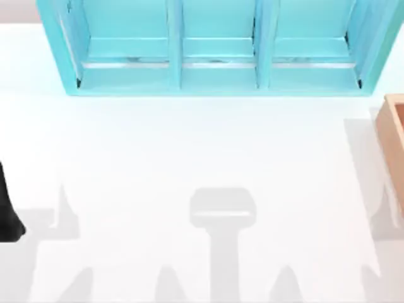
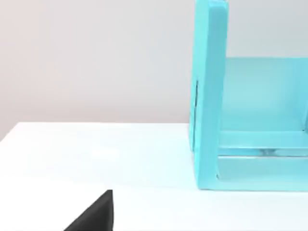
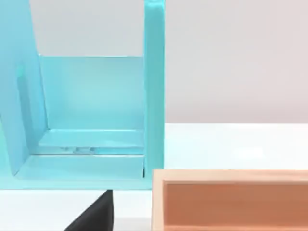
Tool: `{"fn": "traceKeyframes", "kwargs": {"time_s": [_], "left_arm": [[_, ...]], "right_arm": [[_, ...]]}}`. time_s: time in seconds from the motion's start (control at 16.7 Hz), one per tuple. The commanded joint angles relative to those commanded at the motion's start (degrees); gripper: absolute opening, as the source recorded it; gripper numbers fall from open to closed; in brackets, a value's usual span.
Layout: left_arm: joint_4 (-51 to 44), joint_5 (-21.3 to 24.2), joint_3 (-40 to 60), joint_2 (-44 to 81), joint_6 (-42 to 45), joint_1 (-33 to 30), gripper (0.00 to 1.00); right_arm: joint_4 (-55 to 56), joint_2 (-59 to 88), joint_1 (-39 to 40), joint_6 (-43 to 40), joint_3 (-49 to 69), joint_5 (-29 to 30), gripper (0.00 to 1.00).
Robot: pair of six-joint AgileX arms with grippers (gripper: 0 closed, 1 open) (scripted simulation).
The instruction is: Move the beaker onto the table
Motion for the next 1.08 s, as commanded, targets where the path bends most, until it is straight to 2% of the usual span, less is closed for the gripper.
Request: {"fn": "traceKeyframes", "kwargs": {"time_s": [0.24,0.42,1.08], "left_arm": [[0.00,0.00,0.00,0.00,0.00,0.00,1.00],[0.00,0.00,0.00,0.00,0.00,0.00,1.00],[0.00,0.00,0.00,0.00,0.00,0.00,1.00]], "right_arm": [[-1.94,1.94,-0.86,-0.89,1.92,-0.03,1.00],[-9.21,9.28,-3.83,-3.91,8.99,-0.08,1.00],[-56.58,63.72,-21.60,-21.35,52.31,-0.04,1.00]]}}
